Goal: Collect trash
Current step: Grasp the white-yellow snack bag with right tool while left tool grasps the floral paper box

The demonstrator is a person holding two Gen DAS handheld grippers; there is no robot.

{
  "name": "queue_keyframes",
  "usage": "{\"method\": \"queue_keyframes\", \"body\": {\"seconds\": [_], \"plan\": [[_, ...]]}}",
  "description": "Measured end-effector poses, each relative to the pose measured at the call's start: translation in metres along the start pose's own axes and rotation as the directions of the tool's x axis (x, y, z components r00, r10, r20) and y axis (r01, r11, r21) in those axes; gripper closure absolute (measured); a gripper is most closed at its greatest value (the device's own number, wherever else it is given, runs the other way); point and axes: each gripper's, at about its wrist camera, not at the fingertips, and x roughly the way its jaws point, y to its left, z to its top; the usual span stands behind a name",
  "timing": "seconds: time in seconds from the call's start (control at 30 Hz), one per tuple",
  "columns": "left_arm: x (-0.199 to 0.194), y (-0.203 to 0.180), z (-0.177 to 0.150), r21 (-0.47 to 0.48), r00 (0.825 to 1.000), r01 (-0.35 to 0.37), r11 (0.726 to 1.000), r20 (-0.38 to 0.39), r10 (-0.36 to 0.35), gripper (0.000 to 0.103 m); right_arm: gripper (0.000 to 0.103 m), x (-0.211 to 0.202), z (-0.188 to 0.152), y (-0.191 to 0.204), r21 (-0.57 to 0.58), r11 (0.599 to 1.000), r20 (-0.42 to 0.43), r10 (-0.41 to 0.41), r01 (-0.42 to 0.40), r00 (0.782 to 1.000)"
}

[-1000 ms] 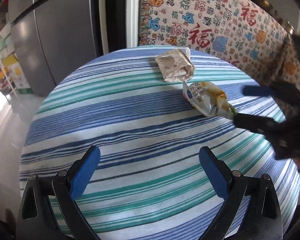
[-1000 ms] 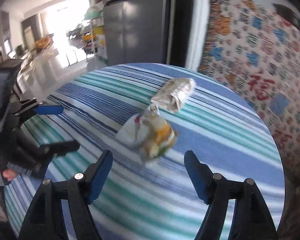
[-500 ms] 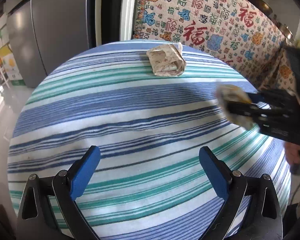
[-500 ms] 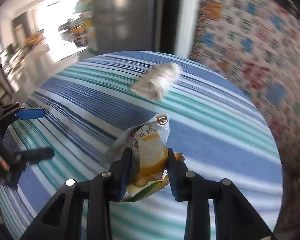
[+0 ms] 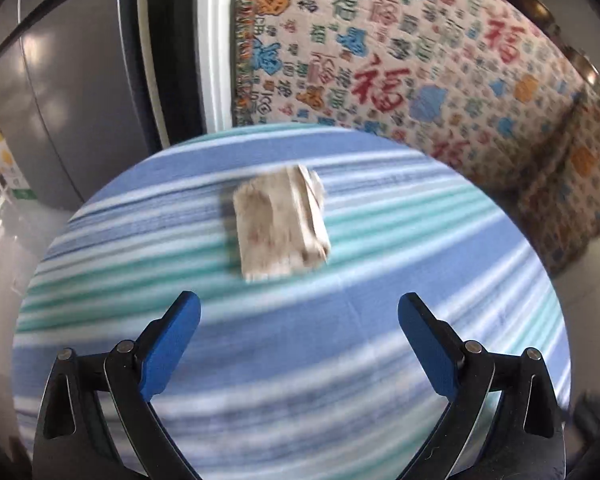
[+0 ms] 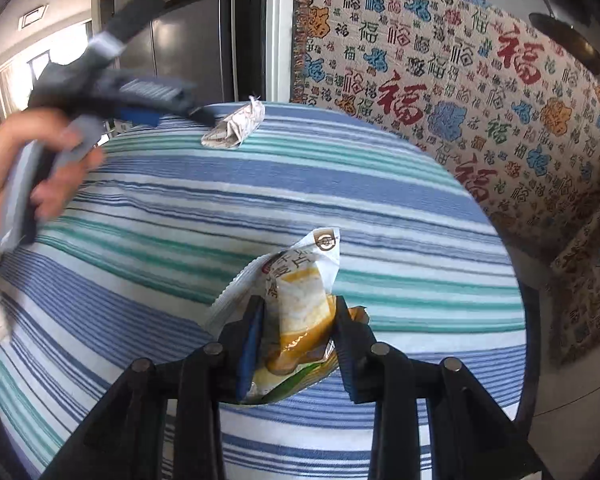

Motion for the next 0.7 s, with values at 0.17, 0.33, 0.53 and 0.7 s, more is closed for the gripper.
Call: {"method": "queue_keyframes", "body": {"seconds": [0.17,0.33,0.53,0.7], "plan": [[0.050,-0.003,0.023,-0.020,0.998,-0.060,0.998,-0.017,0.060,0.004,0.069,0.003,-0.008,-0.008,0.010,1.000,-0.002,-0.009,0.009,1.000],[0.087,-0.002,0.023,0.005,0.989,-0.138,0.990,-0.055,0.138,0.009,0.069,0.007,-0.015,-0.016,0.022,1.000,0.004,-0.014,0.014,1.000],[0.065,-0.003,0.011,0.046,0.993,-0.118,0.992,0.027,0.117,0.036,0.069,0.009,-0.015,-0.020,0.041,0.999,0.028,-0.017,0.016,0.999],[0.005,-0.005,-0.034,0.093,0.997,-0.076,0.993,0.033,0.074,0.036,0.069,0.011,-0.002,-0.022,0.089,0.996,0.063,-0.012,0.006,0.998]]}}
